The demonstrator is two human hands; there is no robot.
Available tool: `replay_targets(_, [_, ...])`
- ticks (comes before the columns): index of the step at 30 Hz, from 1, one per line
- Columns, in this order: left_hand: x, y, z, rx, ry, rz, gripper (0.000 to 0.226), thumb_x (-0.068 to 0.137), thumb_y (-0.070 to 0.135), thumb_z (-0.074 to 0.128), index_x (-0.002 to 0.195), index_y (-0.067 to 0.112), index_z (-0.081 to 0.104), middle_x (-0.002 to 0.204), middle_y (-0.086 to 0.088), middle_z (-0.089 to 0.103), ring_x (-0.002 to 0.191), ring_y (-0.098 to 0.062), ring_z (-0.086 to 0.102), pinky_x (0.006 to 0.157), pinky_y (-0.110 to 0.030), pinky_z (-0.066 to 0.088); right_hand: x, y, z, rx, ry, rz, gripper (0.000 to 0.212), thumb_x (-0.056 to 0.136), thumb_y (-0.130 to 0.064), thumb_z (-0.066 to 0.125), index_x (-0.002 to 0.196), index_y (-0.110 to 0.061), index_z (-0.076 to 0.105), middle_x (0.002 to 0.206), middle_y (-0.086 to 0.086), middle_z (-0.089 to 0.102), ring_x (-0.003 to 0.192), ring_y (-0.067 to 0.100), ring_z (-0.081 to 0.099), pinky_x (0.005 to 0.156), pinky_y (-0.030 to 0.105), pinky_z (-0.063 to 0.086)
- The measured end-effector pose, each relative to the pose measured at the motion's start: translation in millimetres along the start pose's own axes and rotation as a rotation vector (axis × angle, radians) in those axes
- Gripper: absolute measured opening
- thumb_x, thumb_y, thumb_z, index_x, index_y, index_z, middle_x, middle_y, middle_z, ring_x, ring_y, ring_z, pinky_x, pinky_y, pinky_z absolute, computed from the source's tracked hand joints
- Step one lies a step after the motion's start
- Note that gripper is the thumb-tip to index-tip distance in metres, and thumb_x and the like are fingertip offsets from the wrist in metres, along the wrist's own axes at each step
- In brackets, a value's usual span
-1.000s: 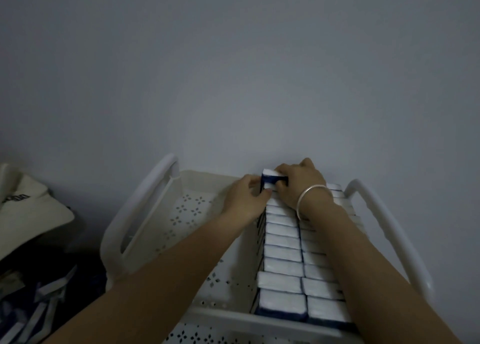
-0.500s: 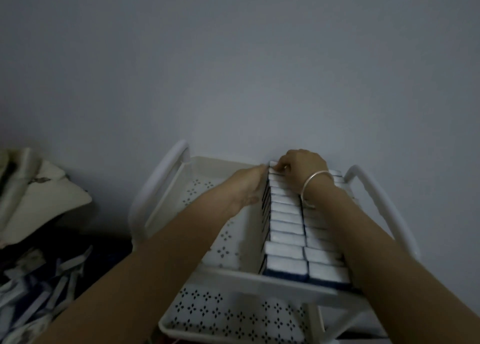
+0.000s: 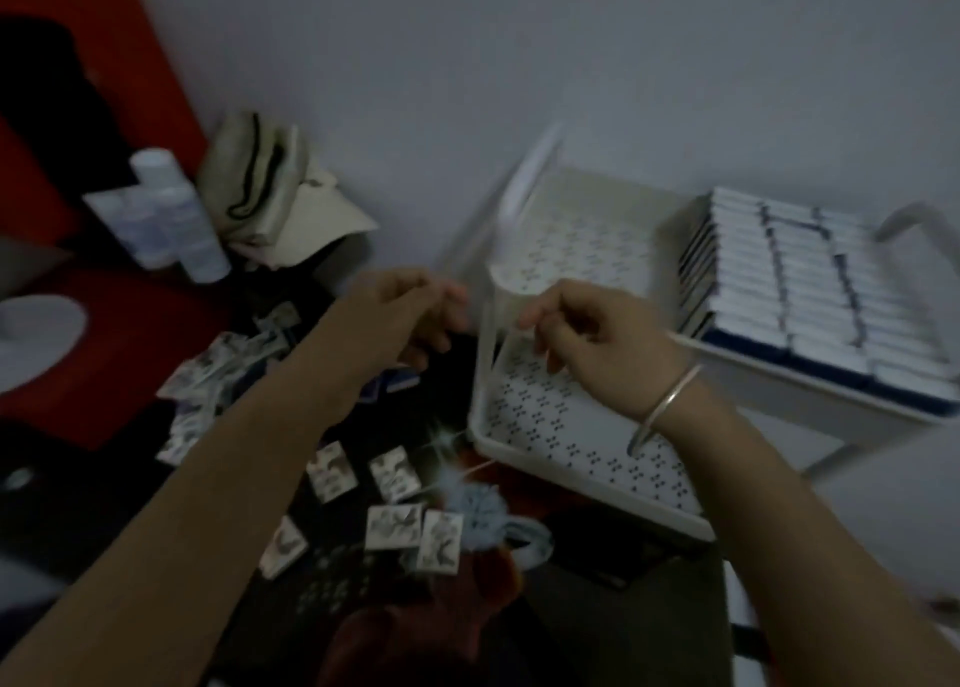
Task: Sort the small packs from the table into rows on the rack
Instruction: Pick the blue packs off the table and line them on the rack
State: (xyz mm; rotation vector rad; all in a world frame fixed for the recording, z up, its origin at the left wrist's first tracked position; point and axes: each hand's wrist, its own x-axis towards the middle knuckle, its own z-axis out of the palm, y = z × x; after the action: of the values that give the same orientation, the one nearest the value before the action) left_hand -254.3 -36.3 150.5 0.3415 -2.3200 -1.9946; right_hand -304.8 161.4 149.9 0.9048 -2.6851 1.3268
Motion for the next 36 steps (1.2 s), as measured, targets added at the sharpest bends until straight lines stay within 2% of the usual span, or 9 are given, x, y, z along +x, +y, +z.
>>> replay_targets(2, [-16.1, -49.0, -26.1, 0.083, 0.086, -0.090, 0.031, 0.102, 0.015, 0.041, 0.083, 0.017, 0.065, 0.069, 0.003, 0.068, 0.051, -0.005, 0.057, 0.044, -0.017, 0.043, -18.9, 13.5, 47.1, 0.037, -0.097, 0.078, 0.032, 0.090, -0.004, 0.051, 0.080, -0.031, 0.063, 0.070, -0.008, 0.066, 0.061, 0.004, 0.062, 0.063, 0.016, 0.048])
replay_targets(7, [-68.2, -175.6, -67.7, 0.364, 0.170, -0.334, 0.024, 0.101, 0.013, 0.044, 0.092, 0.018, 0.065, 0.084, 0.001, 0.070, 0.072, -0.014, 0.065, 0.057, -0.023, 0.049, -66.8, 76.9, 164.5, -0.170, -0.391, 0.352, 0.022, 0.086, -0.010, 0.054, 0.089, -0.025, 0.070, 0.096, -0.002, 0.072, 0.091, 0.016, 0.066, 0.085, 0.026, 0.050])
replay_targets(12, [-104.0, -247.9, -100.2, 0.470, 0.241, -0.392, 0.024, 0.094, 0.006, 0.048, 0.088, 0.022, 0.064, 0.087, 0.004, 0.069, 0.083, -0.017, 0.065, 0.075, -0.035, 0.054, -100.1, 89.3, 231.9, -0.354, -0.443, 0.333, 0.034, 0.083, -0.013, 0.057, 0.116, -0.019, 0.061, 0.126, 0.004, 0.053, 0.121, 0.023, 0.047, 0.100, 0.025, 0.034])
replay_targets(15, [-123.2, -271.2, -121.1, 0.862, 0.372, -0.294, 0.014, 0.090, 0.018, 0.057, 0.101, 0.021, 0.064, 0.100, 0.000, 0.065, 0.094, -0.021, 0.061, 0.073, -0.034, 0.051, -103.3, 75.8, 260.6, -0.384, -0.389, 0.269, 0.039, 0.080, -0.011, 0.056, 0.116, -0.024, 0.059, 0.129, 0.000, 0.047, 0.124, 0.020, 0.041, 0.101, 0.030, 0.040])
replay_targets(19, [-140.9, -300.0, -130.3, 1.203, 0.220, -0.465, 0.057, 0.077, 0.057, 0.066, 0.118, 0.020, 0.052, 0.122, -0.007, 0.051, 0.113, -0.027, 0.047, 0.076, -0.037, 0.051, -97.4, 57.4, 291.3, -0.360, -0.394, 0.212, 0.039, 0.078, -0.010, 0.054, 0.116, -0.018, 0.060, 0.130, 0.005, 0.046, 0.124, 0.025, 0.039, 0.099, 0.037, 0.042])
replay_targets(21, [-142.7, -315.1, -130.9, 1.198, 0.218, -0.476, 0.068, 0.071, 0.056, 0.073, 0.122, 0.018, 0.048, 0.126, -0.010, 0.045, 0.115, -0.031, 0.044, 0.078, -0.039, 0.051, -93.8, 52.7, 304.4, -0.366, -0.406, 0.183, 0.040, 0.076, -0.009, 0.054, 0.115, -0.016, 0.061, 0.129, 0.008, 0.047, 0.122, 0.028, 0.041, 0.097, 0.039, 0.043])
replay_targets(26, [-140.4, -340.8, -137.6, 1.134, 0.260, -0.343, 0.063, 0.062, 0.035, 0.085, 0.113, 0.011, 0.057, 0.120, -0.019, 0.055, 0.106, -0.040, 0.048, 0.077, -0.044, 0.052, -74.2, 41.3, 332.0, -0.368, -0.400, 0.076, 0.037, 0.073, -0.007, 0.058, 0.108, -0.012, 0.065, 0.121, 0.011, 0.055, 0.116, 0.034, 0.047, 0.090, 0.041, 0.047])
replay_targets(30, [-139.3, -340.6, -145.7, 1.148, 0.231, -0.237, 0.058, 0.059, 0.042, 0.084, 0.103, 0.013, 0.060, 0.103, -0.012, 0.061, 0.099, -0.036, 0.054, 0.072, -0.041, 0.053, -33.6, 32.5, 357.4, -0.429, -0.474, -0.029, 0.050, 0.071, -0.008, 0.067, 0.120, -0.005, 0.060, 0.129, 0.017, 0.054, 0.123, 0.037, 0.046, 0.101, 0.044, 0.038])
replay_targets(36, [-128.5, -303.7, -146.6, 0.714, 0.344, -0.224, 0.064, 0.070, 0.052, 0.077, 0.119, 0.022, 0.048, 0.119, 0.002, 0.046, 0.103, -0.016, 0.054, 0.081, -0.028, 0.051, 30.7, 51.9, 387.7, -0.646, -0.624, -0.040, 0.058, 0.093, -0.028, 0.044, 0.146, -0.009, 0.031, 0.156, 0.011, 0.023, 0.142, 0.035, 0.020, 0.116, 0.044, 0.018])
